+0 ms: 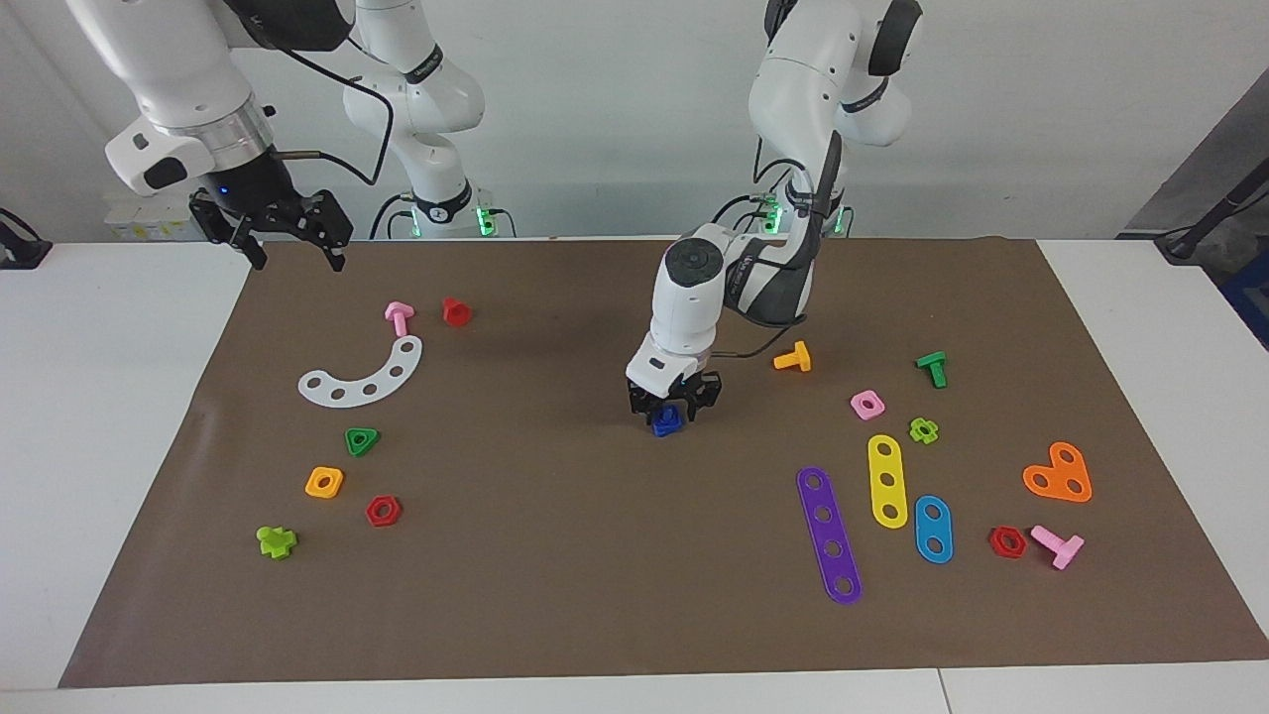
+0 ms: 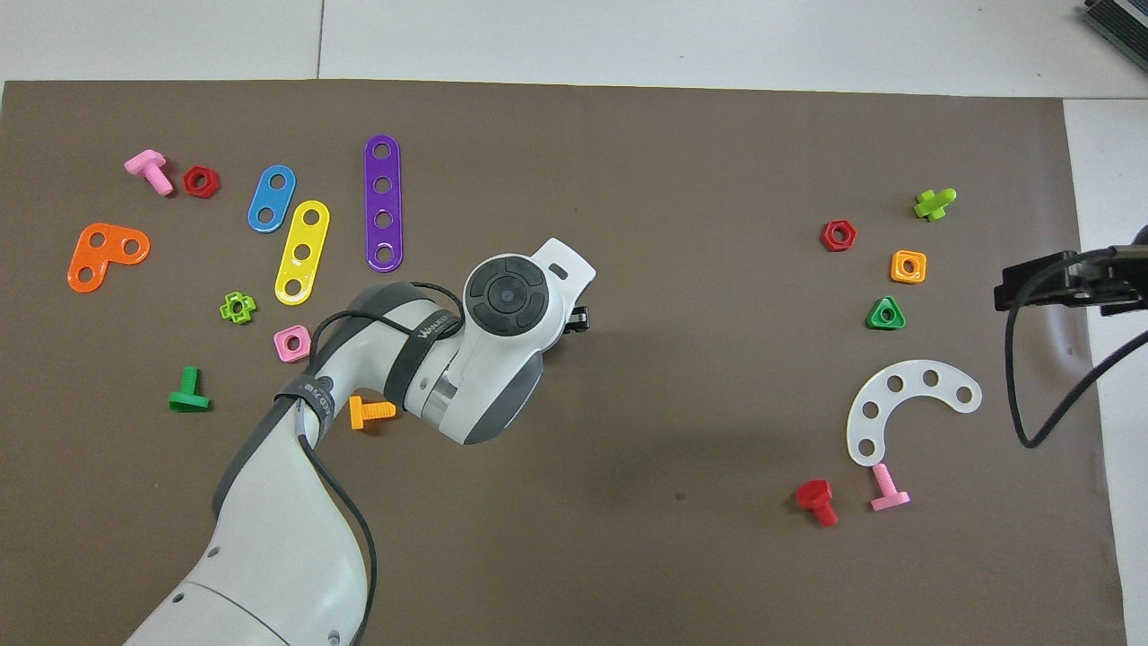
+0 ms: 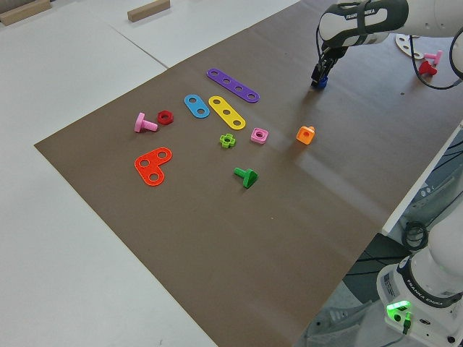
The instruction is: Unscrew and place screws in storage area
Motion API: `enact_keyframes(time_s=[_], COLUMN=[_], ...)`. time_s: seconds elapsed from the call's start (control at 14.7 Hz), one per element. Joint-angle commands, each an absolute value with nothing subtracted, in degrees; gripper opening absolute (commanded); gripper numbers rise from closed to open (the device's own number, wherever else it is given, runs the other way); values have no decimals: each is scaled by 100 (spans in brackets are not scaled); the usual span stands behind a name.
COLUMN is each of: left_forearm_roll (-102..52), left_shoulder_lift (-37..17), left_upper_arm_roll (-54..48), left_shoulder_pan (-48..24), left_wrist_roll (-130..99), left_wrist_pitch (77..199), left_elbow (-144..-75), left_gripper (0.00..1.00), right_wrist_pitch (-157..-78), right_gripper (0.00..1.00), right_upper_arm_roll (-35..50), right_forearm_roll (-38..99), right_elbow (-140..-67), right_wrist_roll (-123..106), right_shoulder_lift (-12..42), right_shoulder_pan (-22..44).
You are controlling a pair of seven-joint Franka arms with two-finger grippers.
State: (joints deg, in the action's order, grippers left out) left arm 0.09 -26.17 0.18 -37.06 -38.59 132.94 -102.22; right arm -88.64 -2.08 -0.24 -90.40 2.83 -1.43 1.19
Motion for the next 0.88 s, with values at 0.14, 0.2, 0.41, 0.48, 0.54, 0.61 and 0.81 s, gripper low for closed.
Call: enact_keyframes(time_s=[0.14,0.2,0.41,0.48,0.54,0.61,0.81], left_forearm_roll=[141,141,141,141,141,141,141], left_shoulder_lift=[-2575,-2575,-2575,-2575,-2575,-2575,-2575], left_upper_arm_roll=[97,97,97,97,97,97,88], left_shoulder_pan=[-3806,-3806,-3806,-3806,-3806,-3806,-3797], left_wrist_roll=[-3911,-3911,-3911,-3902,-3902,-3902,-3902], left_wrist_pitch=[13351,13351,13342,13342,13342,13324,13167], left_elbow=[-10275,-10266,-10266,-10257,-10257,-10257,-10143], left_gripper=[62,61,54,52,50,48,43], right_wrist_pitch=[-8851,-8851,-8851,-8851,-8851,-8851,-8851], right_gripper=[100,100,100,100,100,100,100], right_upper_arm_roll=[-211,-211,-211,-211,-211,-211,-211], right_forearm_roll=[9,9,9,9,9,9,9], right_elbow=[-9053,-9053,-9053,-9053,-9053,-9053,-9053], right_wrist_roll=[141,141,141,141,141,141,141], right_shoulder_lift=[-158,-158,-158,-158,-158,-158,-158], right_shoulder_pan=[105,105,105,105,105,105,105])
